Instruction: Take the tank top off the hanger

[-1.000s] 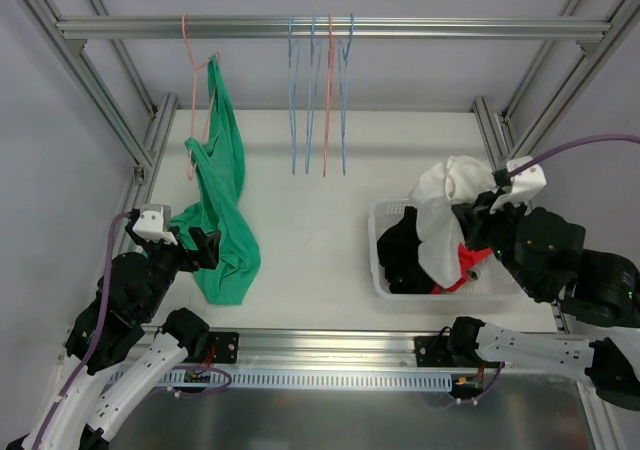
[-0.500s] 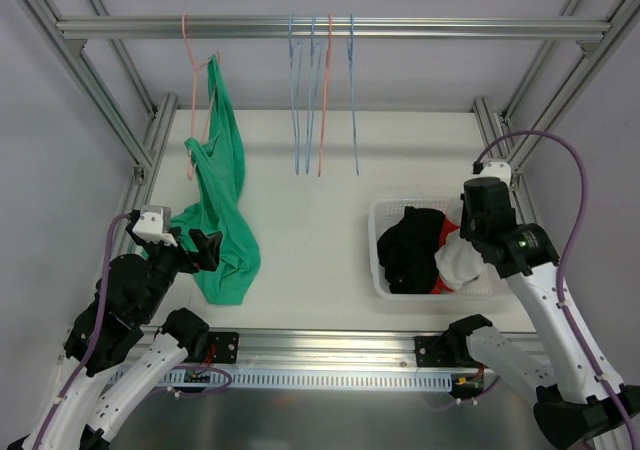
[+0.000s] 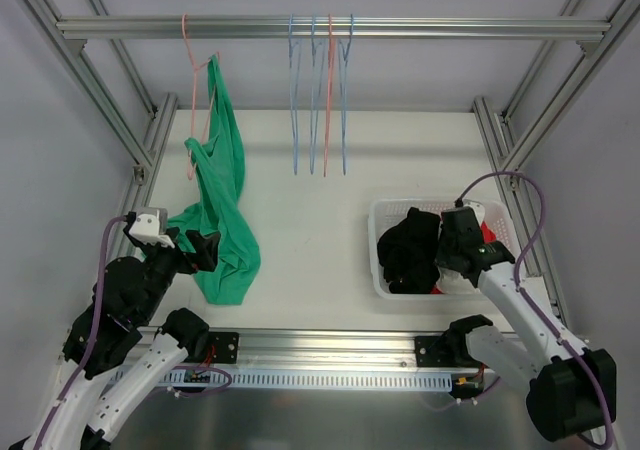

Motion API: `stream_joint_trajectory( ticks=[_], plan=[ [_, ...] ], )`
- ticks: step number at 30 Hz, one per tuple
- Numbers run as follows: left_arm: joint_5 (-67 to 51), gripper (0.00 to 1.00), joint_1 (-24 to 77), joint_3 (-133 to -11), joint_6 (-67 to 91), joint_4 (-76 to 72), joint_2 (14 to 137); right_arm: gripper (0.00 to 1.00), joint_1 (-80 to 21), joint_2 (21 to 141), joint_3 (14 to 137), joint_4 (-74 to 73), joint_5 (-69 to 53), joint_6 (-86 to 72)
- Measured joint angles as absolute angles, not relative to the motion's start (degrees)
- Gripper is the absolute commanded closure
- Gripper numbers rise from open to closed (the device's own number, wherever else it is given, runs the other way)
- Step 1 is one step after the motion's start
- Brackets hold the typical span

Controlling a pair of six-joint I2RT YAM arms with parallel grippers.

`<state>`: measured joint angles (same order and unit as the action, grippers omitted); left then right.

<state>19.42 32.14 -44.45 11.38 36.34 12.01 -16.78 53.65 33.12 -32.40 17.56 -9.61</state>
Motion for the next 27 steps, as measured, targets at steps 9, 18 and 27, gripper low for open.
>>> stream_joint_trajectory(
  ticks=[9, 18, 27],
  plan=[
    [22.09, 0.01, 30.55, -44.56, 12.78, 36.47, 11.46, 0.05, -16.73, 45.17, 39.66, -38.11, 16.32, -12.21],
    [22.61, 0.01, 22.46, -48.4, 14.35, 37.1, 18.48, 0.01, -16.73, 41.39, 55.81, -48.21, 20.86, -4.93],
    [20.88, 0.01, 15.86, -49.74, 14.17, 37.45, 17.26, 0.0, -16.73, 32.64, 68.66, -58.92, 19.84, 6.11]
  ],
)
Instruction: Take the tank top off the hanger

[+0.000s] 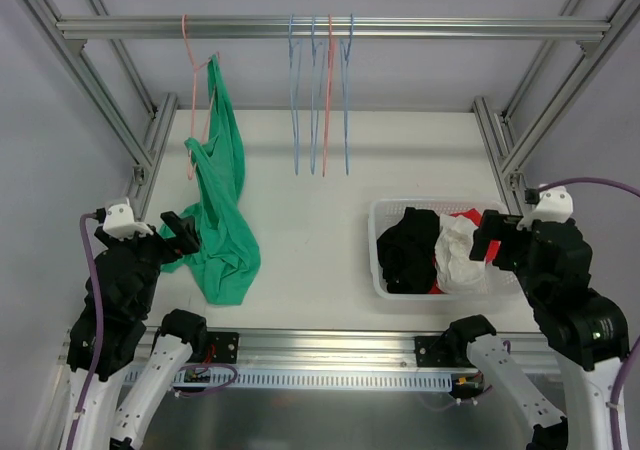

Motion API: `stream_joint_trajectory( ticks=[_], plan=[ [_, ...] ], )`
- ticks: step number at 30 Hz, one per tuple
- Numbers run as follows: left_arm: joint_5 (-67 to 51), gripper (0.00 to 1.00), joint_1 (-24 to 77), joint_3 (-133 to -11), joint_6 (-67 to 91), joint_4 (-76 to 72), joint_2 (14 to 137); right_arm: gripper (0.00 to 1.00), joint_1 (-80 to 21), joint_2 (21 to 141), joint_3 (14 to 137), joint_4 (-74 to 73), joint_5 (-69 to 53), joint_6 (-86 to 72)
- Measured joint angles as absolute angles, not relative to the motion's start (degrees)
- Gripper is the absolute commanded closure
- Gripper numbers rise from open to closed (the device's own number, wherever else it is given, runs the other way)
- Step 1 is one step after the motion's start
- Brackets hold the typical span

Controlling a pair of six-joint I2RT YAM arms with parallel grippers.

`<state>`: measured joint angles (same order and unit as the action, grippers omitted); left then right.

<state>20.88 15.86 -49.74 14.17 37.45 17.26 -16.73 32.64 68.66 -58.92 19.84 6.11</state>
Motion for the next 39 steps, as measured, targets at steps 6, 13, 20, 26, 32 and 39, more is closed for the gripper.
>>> stream_joint_trajectory(
  ticks=[6, 13, 20, 26, 32, 39],
  plan=[
    [15.9, 0.01, 15.64, -46.7, 11.64, 37.21, 11.57, 0.01, -16.73, 27.57, 70.04, -63.79, 20.25, 8.23],
    [9.19, 0.01, 15.64, -42.68, 9.3, 38.46, 7.62, 0.0, -16.73, 23.55, 67.13, -66.08, 19.4, 8.64],
    [6.33, 0.01, 15.64, -42.57, 8.71, 38.46, 7.64, 0.01, -16.73, 23.64, 63.57, -65.49, 18.7, 8.6],
    [5.04, 0.01, 15.64, -42.39, 8.23, 38.44, 7.64, 0.01, -16.73, 23.7, 61.6, -63.86, 18.52, 8.58],
    [3.92, 0.01, 15.64, -42.24, 8.05, 38.44, 8.34, 0.01, -16.73, 24.01, 61.04, -62.08, 18.13, 8.47],
    [3.38, 0.01, 15.64, -42.22, 8.03, 38.44, 8.62, 0.01, -16.73, 24.45, 60.18, -60.69, 17.04, 8.4]
  ],
)
